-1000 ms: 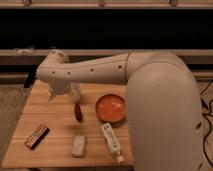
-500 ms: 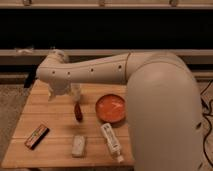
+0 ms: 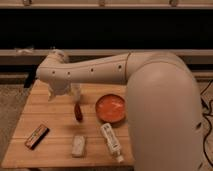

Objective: Place the ceramic cup in the ceramic bowl

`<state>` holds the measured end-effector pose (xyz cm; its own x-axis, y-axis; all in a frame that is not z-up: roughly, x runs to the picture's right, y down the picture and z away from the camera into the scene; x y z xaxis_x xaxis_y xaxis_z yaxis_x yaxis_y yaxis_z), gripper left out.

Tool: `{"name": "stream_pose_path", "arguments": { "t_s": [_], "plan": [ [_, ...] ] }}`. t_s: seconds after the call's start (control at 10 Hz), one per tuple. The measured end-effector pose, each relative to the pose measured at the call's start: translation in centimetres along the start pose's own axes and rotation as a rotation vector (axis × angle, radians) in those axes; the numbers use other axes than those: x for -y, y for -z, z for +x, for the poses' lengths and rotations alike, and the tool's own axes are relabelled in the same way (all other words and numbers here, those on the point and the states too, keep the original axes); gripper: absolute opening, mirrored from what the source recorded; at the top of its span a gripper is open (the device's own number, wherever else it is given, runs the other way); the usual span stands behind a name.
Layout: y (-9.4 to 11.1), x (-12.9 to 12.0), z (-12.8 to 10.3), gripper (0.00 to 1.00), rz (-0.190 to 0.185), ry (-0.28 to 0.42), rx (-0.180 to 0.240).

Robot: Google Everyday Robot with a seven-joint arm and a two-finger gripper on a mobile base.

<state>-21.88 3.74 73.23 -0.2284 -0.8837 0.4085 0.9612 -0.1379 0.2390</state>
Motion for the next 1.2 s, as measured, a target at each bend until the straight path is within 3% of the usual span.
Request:
{"name": "stream_pose_path", "arguments": {
  "t_s": [0.8, 1.0, 1.2],
  "plan": [
    [0.1, 0.1, 0.2, 0.8, 0.002, 0.006, -0.002],
    [-0.4, -0.3, 1.6, 0.8, -0.003, 0.024, -0.002],
    [-1.5, -1.1, 4.7, 0.8, 0.008, 0.045, -0.003]
  ]
}}
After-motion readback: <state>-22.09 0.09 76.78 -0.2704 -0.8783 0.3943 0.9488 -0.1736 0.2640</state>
